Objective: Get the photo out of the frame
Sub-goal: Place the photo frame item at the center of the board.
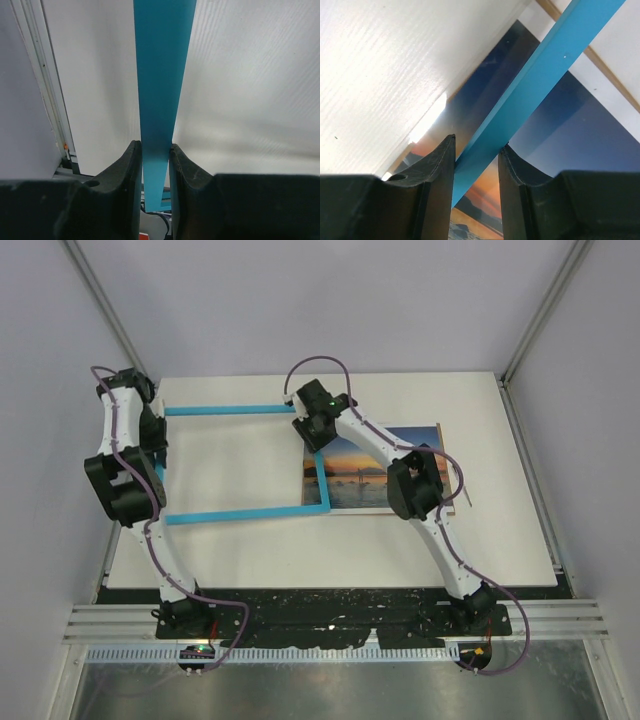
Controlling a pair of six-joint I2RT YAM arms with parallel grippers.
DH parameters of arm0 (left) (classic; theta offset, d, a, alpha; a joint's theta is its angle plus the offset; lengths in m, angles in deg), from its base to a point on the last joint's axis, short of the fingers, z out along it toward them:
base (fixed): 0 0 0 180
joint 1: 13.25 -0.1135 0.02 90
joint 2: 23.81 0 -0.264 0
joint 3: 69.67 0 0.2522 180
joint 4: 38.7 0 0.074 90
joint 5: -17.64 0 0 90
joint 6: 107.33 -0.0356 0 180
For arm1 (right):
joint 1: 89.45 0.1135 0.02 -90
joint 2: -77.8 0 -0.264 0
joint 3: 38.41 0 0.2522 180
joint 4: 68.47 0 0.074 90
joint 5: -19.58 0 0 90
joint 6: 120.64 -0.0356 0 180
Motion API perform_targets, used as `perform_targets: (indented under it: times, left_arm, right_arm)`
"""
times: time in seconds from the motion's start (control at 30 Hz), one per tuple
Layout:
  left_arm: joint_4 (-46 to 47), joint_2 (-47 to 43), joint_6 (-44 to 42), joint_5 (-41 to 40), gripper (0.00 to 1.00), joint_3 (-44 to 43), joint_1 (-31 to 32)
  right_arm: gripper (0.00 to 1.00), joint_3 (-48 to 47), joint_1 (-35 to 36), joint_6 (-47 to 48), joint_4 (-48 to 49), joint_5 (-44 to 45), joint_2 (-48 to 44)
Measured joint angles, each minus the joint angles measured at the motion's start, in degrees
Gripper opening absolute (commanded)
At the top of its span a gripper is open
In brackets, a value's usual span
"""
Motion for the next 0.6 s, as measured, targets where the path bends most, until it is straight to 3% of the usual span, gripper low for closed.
perform_targets:
  times: [0.3,0.6]
  left_arm:
    - [0.15,5.62,-2.49,-3.96,0.00,-6.40,-1.22]
    - [2.75,9.62,-5.16,-7.52,0.00,-9.49,-1.68]
  right_arm:
    - [0.62,1.40,2.60,2.12,0.37,-2.71,0.61]
    - [0.72,6.84,5.44,6.08,2.03,-4.70,-1.31]
